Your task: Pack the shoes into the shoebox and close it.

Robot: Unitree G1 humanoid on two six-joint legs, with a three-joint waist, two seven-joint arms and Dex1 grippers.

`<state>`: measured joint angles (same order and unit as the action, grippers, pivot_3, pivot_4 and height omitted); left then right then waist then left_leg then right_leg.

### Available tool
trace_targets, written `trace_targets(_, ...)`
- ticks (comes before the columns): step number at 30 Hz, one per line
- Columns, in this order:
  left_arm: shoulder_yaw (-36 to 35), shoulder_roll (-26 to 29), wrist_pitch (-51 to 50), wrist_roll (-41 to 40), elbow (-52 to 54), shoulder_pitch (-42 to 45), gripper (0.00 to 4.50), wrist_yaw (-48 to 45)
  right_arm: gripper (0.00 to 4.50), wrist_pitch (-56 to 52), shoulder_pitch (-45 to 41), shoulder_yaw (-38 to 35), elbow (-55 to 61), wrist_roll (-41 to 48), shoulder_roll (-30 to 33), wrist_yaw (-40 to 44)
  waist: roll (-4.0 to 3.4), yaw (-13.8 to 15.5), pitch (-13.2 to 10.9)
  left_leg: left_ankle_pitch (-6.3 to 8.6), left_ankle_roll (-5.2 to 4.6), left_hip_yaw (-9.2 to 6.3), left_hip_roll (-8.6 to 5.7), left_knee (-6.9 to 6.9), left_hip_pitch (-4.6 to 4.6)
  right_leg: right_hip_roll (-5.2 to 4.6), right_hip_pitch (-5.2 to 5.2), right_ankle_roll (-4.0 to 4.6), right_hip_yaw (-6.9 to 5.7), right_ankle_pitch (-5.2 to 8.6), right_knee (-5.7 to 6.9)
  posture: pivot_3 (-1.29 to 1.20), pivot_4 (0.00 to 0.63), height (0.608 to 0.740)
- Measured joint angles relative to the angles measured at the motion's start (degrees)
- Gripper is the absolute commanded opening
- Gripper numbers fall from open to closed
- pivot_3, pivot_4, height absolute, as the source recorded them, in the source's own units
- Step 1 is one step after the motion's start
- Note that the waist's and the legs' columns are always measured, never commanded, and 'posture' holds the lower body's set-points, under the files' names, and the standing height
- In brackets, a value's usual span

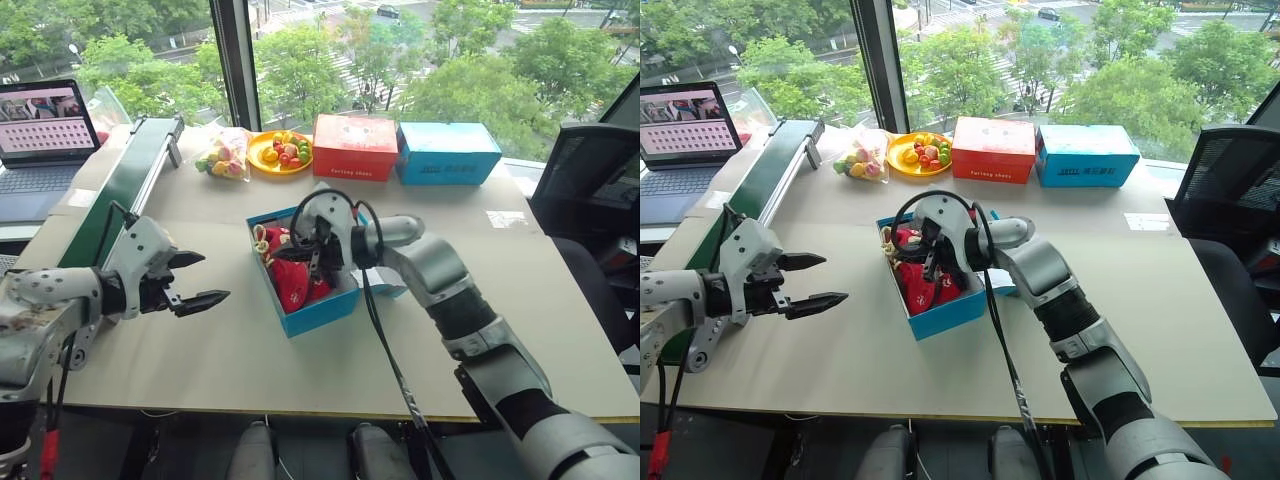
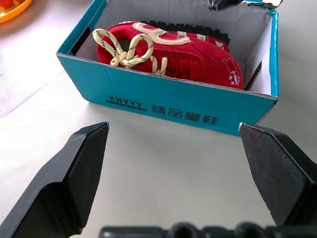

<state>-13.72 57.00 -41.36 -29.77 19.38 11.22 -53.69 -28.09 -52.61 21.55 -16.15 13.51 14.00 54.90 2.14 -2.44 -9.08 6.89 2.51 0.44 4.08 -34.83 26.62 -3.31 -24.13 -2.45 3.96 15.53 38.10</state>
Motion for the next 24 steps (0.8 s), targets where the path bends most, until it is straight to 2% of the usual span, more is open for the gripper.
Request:
trace_targets(7,-1.8,0.0,-1.3,-1.3,2.1,-2.3,4.5,0.3,0.05,18.3,-8.2,0.3,-26.9,-8.7,-4.1,-0.6,0.0,-0.1,0.0,0.0,0.0,0.0,0.0,0.05,-0.01,0.0,-0.02,0.0,-0.01,0.0,-0.01,0.0,0.15,0.74)
trace_targets(12,-2.5,0.0,-1.9,-2.0,3.2,-2.4,4.5,0.9,0.05,30.2,-10.9,2.4,-40.1,-15.7,-7.8,-3.8,-0.01,-0.2,0.0,0.0,0.01,0.0,0.0,0.04,-0.01,0.0,0.0,0.0,0.0,0.0,0.0,0.0,0.15,0.74)
trace_targets(19,-1.1,-0.1,-2.7,-2.1,3.6,-0.9,4.5,1.3,0.05,41.6,-11.9,7.2,-43.8,-26.4,-8.1,-9.5,-0.02,0.0,0.0,0.01,0.02,0.0,0.01,0.06,-0.56,0.0,0.49,0.01,-0.01,0.01,0.02,0.0,0.15,0.74)
trace_targets(24,3.9,-1.1,-2.0,-1.7,1.4,4.2,4.5,0.1,0.05,41.6,-9.4,5.2,-38.1,-26.8,-6.6,-10.6,-0.02,0.3,0.0,0.01,0.02,-0.04,0.01,0.09,-0.76,0.0,0.75,0.03,-0.05,0.04,0.0,0.0,0.15,0.74)
